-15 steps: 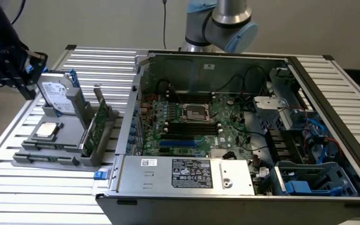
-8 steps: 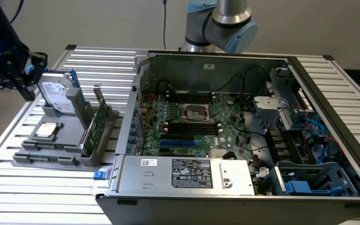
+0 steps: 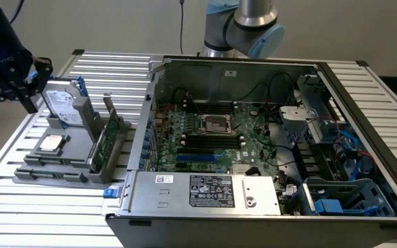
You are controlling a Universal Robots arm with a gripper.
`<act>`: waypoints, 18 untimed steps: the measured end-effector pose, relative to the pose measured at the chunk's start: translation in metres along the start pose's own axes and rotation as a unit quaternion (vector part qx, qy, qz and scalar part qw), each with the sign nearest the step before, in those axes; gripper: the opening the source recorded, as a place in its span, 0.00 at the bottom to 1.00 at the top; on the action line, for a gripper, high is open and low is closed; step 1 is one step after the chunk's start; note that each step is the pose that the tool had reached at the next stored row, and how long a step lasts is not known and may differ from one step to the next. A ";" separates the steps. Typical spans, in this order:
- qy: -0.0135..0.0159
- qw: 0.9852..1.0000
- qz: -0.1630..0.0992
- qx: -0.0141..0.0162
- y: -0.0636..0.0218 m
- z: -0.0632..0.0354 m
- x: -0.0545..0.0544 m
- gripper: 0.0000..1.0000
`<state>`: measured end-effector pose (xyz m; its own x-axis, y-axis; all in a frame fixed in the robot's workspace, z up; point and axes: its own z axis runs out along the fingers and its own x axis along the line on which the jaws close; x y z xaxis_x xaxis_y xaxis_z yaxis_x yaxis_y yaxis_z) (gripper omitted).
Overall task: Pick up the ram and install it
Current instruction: 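Pick up the ram and move it above insertion slot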
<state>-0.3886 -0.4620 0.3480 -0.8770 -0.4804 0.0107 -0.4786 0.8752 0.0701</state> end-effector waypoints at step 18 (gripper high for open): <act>0.025 0.991 -0.129 0.036 -0.0002 0.0033 0.000 0.11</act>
<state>-0.3886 -0.4620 0.3447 -0.7231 -0.6887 0.0521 -0.6895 0.7243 0.0048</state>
